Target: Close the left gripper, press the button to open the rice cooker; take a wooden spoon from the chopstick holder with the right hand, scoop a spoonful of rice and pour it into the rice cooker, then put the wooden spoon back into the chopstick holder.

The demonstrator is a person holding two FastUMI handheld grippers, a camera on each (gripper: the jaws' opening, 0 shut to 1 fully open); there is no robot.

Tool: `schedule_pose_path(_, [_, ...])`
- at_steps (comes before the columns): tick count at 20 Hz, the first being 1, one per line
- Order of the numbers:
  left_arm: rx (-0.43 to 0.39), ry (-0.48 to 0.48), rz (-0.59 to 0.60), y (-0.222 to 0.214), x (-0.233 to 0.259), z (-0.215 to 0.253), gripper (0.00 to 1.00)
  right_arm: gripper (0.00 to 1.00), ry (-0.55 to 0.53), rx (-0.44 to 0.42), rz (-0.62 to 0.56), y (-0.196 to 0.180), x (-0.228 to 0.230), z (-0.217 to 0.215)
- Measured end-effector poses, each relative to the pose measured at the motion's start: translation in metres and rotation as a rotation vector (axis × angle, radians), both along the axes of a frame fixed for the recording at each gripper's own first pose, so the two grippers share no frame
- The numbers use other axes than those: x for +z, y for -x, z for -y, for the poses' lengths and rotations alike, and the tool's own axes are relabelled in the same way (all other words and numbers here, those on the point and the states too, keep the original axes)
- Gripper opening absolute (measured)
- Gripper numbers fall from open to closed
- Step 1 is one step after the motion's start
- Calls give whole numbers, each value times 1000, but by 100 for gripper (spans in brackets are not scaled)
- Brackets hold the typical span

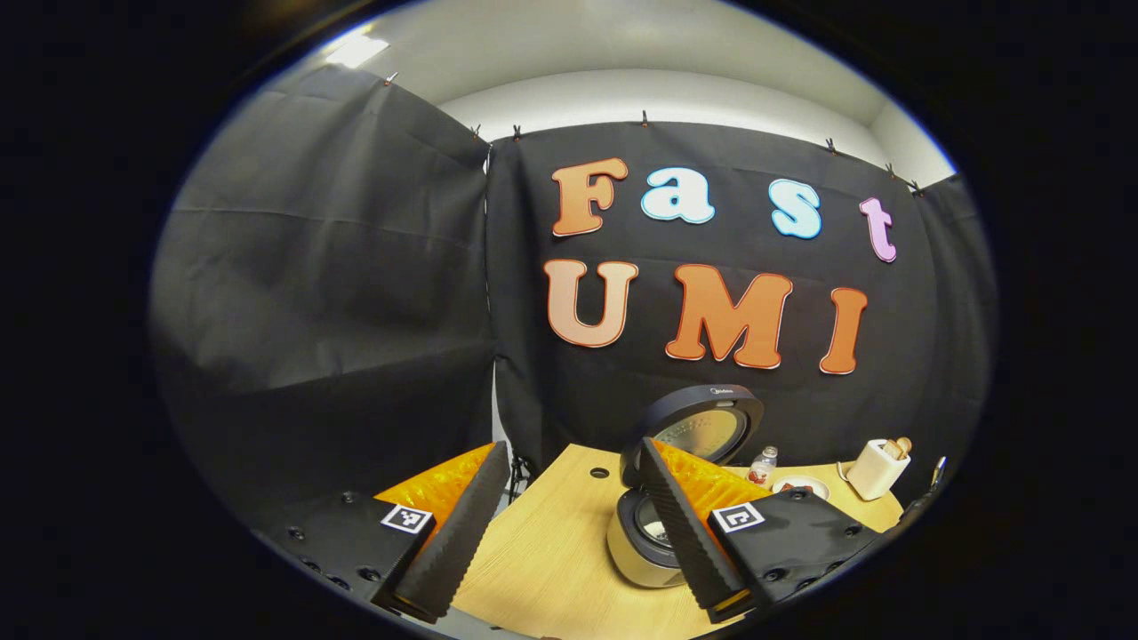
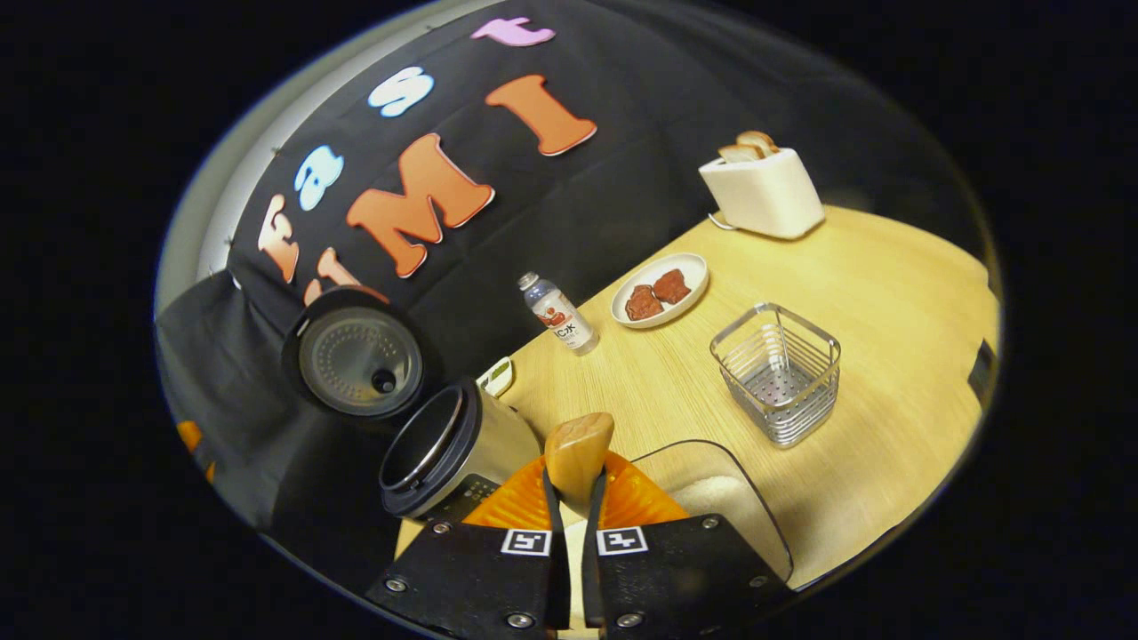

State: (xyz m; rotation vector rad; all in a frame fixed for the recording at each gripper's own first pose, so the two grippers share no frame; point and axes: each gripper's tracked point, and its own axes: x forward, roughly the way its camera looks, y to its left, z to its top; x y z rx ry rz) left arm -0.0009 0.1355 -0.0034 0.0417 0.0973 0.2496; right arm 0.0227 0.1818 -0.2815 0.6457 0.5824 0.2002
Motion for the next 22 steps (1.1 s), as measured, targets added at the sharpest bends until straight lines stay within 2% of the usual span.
schedule_pose_path(3, [-5,16,-3,-1,-2,2,98,5,-153,-29,-60,1,-2,-3])
schedule_pose_path(7, [-14,22,-5,-5,-3,6,98,5,-224,-50,-107,-1,-8,-2])
schedule_pose_path(11, [-15,8,8,-4,3,6,97,4,-379,-116,-180,-6,-9,9])
schedule_pose_path(16, [-1,-9,21,-5,9,2,96,4,-408,-141,-188,-9,2,25])
schedule_pose_path(22, [5,3,17,-7,4,0,96,5,-497,-171,-202,-15,25,32])
